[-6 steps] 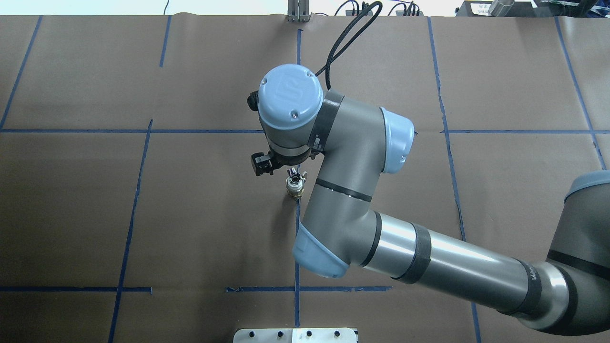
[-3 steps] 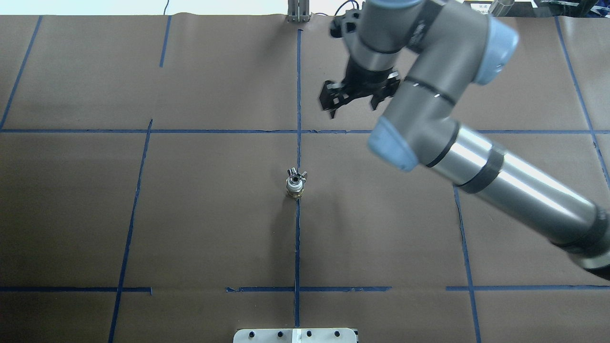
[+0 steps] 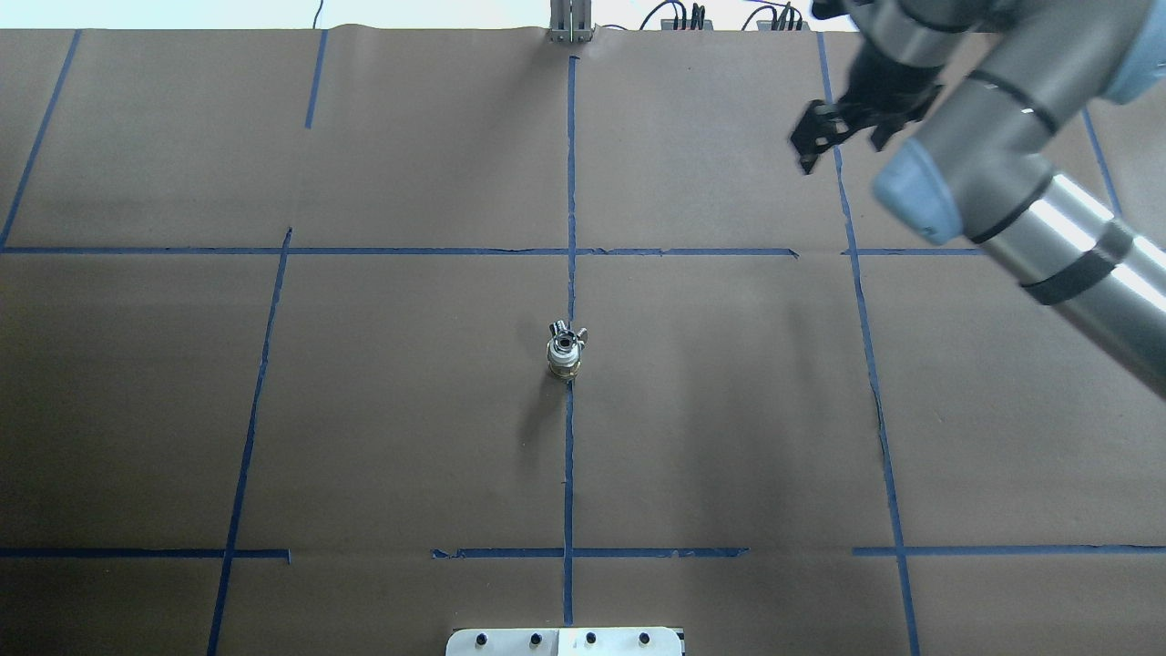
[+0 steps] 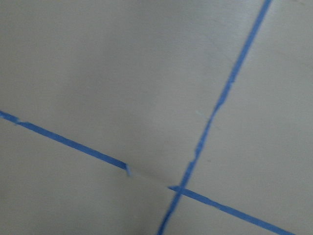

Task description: Assemble PPR valve and pipe with both arms

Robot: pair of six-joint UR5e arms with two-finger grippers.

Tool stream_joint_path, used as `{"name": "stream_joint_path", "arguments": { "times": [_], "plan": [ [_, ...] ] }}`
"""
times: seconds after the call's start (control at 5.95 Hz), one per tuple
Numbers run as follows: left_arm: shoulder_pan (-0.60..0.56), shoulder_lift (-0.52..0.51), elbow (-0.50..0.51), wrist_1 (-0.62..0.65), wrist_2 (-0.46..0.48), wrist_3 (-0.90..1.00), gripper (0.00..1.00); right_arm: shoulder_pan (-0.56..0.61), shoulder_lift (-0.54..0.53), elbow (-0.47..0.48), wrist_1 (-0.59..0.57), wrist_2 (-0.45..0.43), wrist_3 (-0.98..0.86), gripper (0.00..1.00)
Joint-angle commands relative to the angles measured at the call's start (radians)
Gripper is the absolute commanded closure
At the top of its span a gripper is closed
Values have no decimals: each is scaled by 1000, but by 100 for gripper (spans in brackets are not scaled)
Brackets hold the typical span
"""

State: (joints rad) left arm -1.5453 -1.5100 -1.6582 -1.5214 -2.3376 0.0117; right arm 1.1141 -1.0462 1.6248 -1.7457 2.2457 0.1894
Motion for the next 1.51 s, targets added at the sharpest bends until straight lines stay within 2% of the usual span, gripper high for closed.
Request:
{"name": "stream_joint_path", "arguments": {
  "times": [0.0, 0.17, 0.34, 0.67, 1.34],
  "plan": [
    [1, -1, 6, -2, 0, 4, 0, 195, -209, 33, -23, 54, -321, 0],
    [1, -1, 2, -2, 0, 5, 0, 307, -332, 73, -34, 57, -440, 0],
    [1, 14, -11, 4, 0, 5, 0, 372, -460, 119, -31, 57, -458, 0],
    [5, 27, -8, -2, 1, 7, 0, 389, -619, 121, -26, 42, -461, 0],
    [4, 48, -21, 1, 0, 7, 0, 389, -672, 112, 5, 45, -456, 0]
  ]
}}
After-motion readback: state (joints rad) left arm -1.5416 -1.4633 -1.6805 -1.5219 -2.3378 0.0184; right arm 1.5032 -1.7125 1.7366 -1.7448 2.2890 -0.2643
